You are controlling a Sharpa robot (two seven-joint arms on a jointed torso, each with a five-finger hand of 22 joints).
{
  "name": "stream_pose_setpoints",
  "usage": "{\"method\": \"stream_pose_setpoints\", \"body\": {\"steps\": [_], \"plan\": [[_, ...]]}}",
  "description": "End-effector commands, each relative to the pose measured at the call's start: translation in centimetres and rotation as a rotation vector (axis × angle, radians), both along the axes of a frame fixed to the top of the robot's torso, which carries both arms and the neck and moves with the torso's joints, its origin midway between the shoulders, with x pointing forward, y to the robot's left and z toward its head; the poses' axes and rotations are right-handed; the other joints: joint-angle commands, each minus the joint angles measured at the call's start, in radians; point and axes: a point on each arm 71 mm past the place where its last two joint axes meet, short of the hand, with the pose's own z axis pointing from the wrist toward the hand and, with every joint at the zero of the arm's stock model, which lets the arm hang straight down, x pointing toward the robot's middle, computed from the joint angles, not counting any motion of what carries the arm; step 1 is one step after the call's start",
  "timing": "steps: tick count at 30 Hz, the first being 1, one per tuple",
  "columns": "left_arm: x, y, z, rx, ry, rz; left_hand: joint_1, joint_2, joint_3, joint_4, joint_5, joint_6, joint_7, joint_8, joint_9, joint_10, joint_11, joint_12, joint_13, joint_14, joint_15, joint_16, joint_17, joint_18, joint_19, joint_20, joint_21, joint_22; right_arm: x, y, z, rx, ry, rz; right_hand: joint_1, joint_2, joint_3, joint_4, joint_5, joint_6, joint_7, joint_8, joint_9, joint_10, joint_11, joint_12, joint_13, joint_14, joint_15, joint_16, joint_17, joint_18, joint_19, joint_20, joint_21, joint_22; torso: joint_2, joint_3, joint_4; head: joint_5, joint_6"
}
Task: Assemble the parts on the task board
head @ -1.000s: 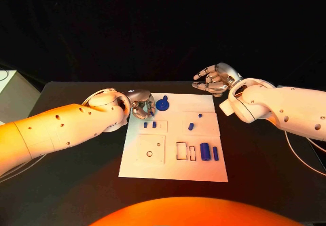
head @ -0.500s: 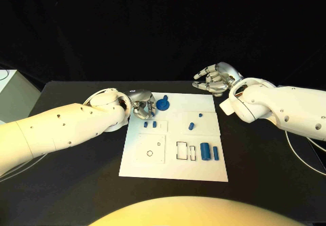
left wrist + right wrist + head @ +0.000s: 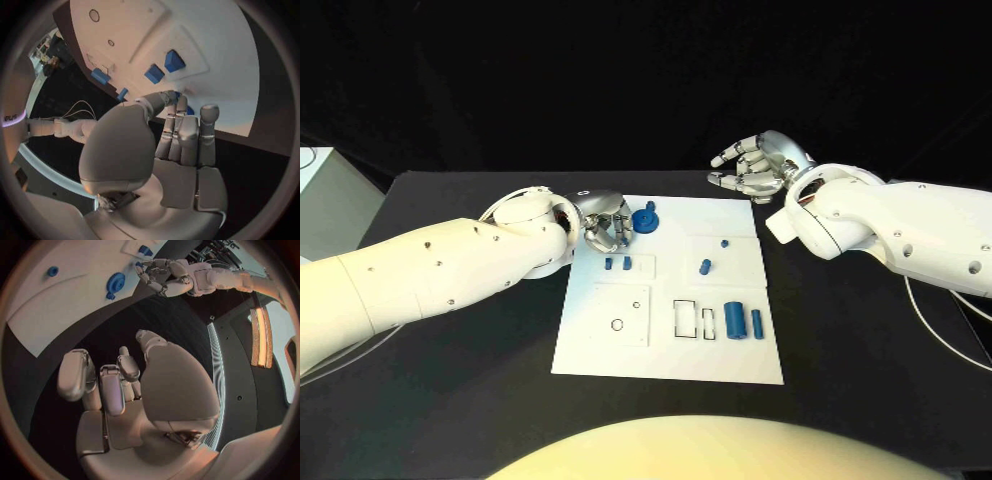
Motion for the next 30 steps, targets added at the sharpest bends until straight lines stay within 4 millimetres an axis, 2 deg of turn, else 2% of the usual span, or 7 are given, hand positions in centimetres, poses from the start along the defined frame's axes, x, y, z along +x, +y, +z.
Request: {"method": "stream_pose_setpoints", "body": {"steps": [1, 8, 21, 30], "plan": [[-0.3, -0.15, -0.54, 0.037, 0.029, -0.016, -0.008, 0.004, -0.006, -0.004, 0.002, 0.012, -0.001, -0.002, 0.002, 0.012, -0.003, -0.005, 0.005, 0.002, -0.002, 0.004, 0.004, -0.019, 0.004, 0.001, 0.007, 0.004, -0.05, 0.12, 0.03, -0.001, -0.006, 0.016, -0.005, -0.001, 0.004, 0.0, 0.006, -0.005, 0.001, 0.001, -0.001, -0.001, 0.001, -0.003, -0.001, 0.042, 0.0, -0.003, 0.077, 0.008, -0.005, -0.002, -0.002, 0.032, 0.0, -0.0006, 0.0, 0.0, -0.002], [-0.38, 0.03, -0.62, 0.051, 0.027, -0.013, -0.007, 0.005, -0.01, -0.008, 0.002, 0.02, -0.004, -0.003, 0.005, 0.021, -0.006, -0.003, 0.011, 0.005, -0.005, 0.009, 0.014, -0.019, 0.006, 0.0, 0.009, 0.007, -0.05, 0.06, 0.03, -0.001, -0.006, 0.015, -0.005, -0.001, 0.004, 0.0, 0.006, -0.005, 0.001, 0.001, -0.001, -0.001, 0.001, -0.003, -0.001, 0.042, 0.0, -0.003, 0.077, 0.008, -0.005, -0.002, -0.002, 0.032, -0.001, -0.0006, 0.0013, -0.001, -0.002], [-0.38, 0.23, -0.32, 0.028, -0.009, -0.001, -0.005, 0.009, -0.011, -0.012, 0.004, 0.026, -0.005, -0.003, 0.006, 0.027, -0.008, -0.002, 0.015, 0.009, -0.007, 0.013, 0.021, -0.021, 0.013, -0.002, 0.015, 0.016, -0.05, 0.03, 0.03, -0.001, -0.007, 0.014, -0.005, -0.001, 0.004, 0.0, 0.006, -0.005, 0.001, 0.001, -0.001, -0.001, 0.001, -0.003, -0.001, 0.042, 0.0, -0.003, 0.077, 0.008, -0.005, -0.002, -0.002, 0.032, 0.0, -0.0012, -0.0002, 0.0, -0.002], [-0.26, 0.34, -0.29, 0.026, -0.017, 0.01, -0.004, 0.01, -0.011, -0.012, 0.005, 0.027, -0.005, -0.002, 0.007, 0.028, -0.008, -0.002, 0.016, 0.01, -0.007, 0.013, 0.023, -0.022, 0.014, -0.002, 0.016, 0.018, -0.06, 0.05, 0.03, -0.001, -0.007, 0.015, -0.005, -0.001, 0.004, 0.0, 0.006, -0.005, 0.001, 0.001, -0.001, -0.001, 0.001, -0.003, -0.001, 0.042, 0.0, -0.003, 0.077, 0.008, -0.005, -0.002, -0.002, 0.032, 0.0, -0.0002, 0.0009, -0.001, -0.002]]}}
